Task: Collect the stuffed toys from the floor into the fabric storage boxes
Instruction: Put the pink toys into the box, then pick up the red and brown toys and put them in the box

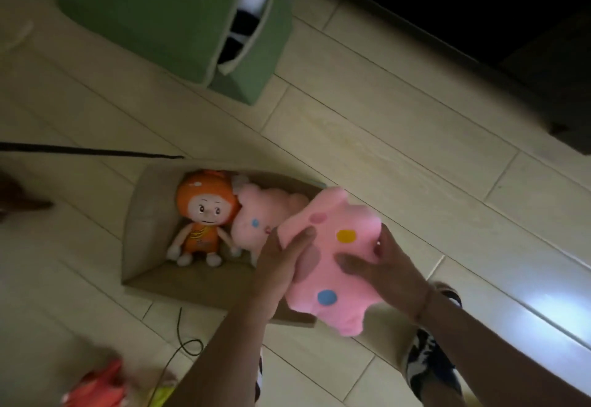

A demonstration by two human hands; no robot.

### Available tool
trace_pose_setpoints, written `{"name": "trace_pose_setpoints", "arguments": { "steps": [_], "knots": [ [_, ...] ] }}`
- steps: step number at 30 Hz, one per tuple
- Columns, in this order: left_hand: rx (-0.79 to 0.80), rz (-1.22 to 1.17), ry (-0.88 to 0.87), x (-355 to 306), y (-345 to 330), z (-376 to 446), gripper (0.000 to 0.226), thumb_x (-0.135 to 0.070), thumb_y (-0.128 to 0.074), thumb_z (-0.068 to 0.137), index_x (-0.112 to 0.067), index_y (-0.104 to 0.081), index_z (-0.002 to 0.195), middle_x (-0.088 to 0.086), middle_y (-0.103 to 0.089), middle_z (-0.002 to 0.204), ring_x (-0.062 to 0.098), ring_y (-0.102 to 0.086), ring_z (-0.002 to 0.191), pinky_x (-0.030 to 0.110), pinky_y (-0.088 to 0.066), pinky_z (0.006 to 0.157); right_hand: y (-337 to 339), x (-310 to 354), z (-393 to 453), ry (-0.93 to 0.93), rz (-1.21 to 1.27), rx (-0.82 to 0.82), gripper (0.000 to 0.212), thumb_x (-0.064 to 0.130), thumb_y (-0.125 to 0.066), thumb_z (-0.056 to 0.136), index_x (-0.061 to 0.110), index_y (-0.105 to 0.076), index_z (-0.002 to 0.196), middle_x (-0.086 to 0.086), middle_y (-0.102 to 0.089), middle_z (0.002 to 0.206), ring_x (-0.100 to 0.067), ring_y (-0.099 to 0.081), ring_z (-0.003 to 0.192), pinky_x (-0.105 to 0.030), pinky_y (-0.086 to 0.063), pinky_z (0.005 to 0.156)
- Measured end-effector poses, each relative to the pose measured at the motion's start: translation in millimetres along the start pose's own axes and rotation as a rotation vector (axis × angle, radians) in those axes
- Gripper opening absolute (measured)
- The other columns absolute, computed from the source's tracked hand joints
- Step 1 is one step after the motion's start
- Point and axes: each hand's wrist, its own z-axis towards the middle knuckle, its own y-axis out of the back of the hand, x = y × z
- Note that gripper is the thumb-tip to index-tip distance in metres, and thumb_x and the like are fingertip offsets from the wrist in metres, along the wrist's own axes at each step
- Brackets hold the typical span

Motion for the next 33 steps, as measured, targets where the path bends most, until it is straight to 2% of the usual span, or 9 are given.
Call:
{"name": "trace_pose_setpoints", "arguments": {
  "steps": [5,8,11,17,21,23,28,31,33],
  "knots": [
    [-0.112,0.198,0.121,30,92,7,0.035,-0.041,-0.063,0.090,-0.023,-0.050,0.117,0.007,-0.059,0.127,0.019,-0.060,0.110,0.043,-0.049,0.100,-94,0,12,0.068,-0.626,-0.252,0.085,0.044,-0.074,0.072,0.030,-0.018,0.133,-0.006,-0.055,0.110,-0.031,-0.059,0.092,-0.038,-0.052,0.071],
    [-0.026,0.329,0.156,45,132,4,0.042,-0.049,-0.059,0.086,-0.025,-0.051,0.120,0.004,-0.059,0.129,0.018,-0.058,0.113,0.042,-0.047,0.102,-125,-14,39,-0.044,-0.827,-0.337,0.093,0.045,-0.067,0.079,0.035,-0.001,0.145,-0.018,-0.040,0.139,-0.042,-0.057,0.107,-0.040,-0.050,0.077],
    [0.062,0.562,0.144,58,163,-8,0.048,-0.044,-0.053,0.094,-0.024,-0.045,0.137,-0.003,-0.057,0.130,0.015,-0.058,0.115,0.034,-0.046,0.099,-137,-24,69,-0.192,-0.994,-0.398,0.087,0.045,-0.062,0.084,0.037,-0.002,0.147,-0.021,-0.024,0.149,-0.045,-0.049,0.120,-0.048,-0.049,0.086],
    [0.217,0.759,-0.052,85,194,-18,0.055,-0.050,-0.052,0.093,-0.034,-0.036,0.144,-0.009,-0.052,0.138,0.007,-0.051,0.123,0.034,-0.044,0.104,-158,-47,128,-0.340,-1.240,-0.401,0.089,0.049,-0.044,0.095,0.003,0.013,0.146,-0.027,-0.004,0.153,-0.040,-0.018,0.142,-0.044,-0.023,0.114],
    [0.197,0.739,-0.139,91,200,-7,0.052,-0.051,-0.050,0.093,-0.036,-0.039,0.142,-0.013,-0.054,0.136,0.005,-0.052,0.120,0.030,-0.044,0.101,-148,-86,165,-0.303,-1.119,-0.468,0.110,0.038,-0.076,0.075,0.008,-0.001,0.150,-0.025,-0.017,0.152,-0.038,-0.024,0.140,-0.041,-0.023,0.113],
    [0.207,0.745,-0.145,94,201,0,0.051,-0.050,-0.048,0.095,-0.035,-0.038,0.143,-0.012,-0.053,0.137,0.007,-0.051,0.121,0.026,-0.042,0.098,-136,-95,178,-0.306,-1.170,-0.387,0.117,0.042,-0.080,0.070,0.008,-0.002,0.150,-0.023,-0.018,0.151,-0.038,-0.028,0.138,-0.039,-0.026,0.111],
    [0.148,0.764,-0.146,92,195,-12,0.050,-0.045,-0.051,0.095,-0.030,-0.042,0.141,-0.005,-0.055,0.137,0.012,-0.051,0.125,0.029,-0.043,0.100,-118,-74,179,-0.235,-1.393,-0.095,0.107,0.082,-0.037,0.075,0.012,-0.009,0.151,-0.014,-0.012,0.158,-0.031,-0.017,0.144,-0.044,-0.012,0.118],
    [0.058,0.681,-0.147,86,189,-36,0.050,-0.043,-0.054,0.094,-0.028,-0.045,0.140,-0.003,-0.056,0.136,0.014,-0.050,0.126,0.027,-0.041,0.101,-136,-38,125,-0.210,-1.467,-0.158,0.088,0.046,-0.063,0.085,0.005,-0.018,0.149,-0.019,-0.024,0.153,-0.032,-0.025,0.141,-0.039,-0.023,0.115],
    [-0.013,0.599,-0.132,83,193,-56,0.048,-0.041,-0.055,0.094,-0.026,-0.047,0.139,-0.002,-0.056,0.137,0.016,-0.050,0.126,0.028,-0.039,0.102,-159,-13,85,-0.081,-1.521,-0.118,0.071,0.040,-0.062,0.086,0.007,-0.034,0.143,-0.017,-0.040,0.145,-0.032,-0.038,0.134,-0.038,-0.029,0.111]
  ]
}}
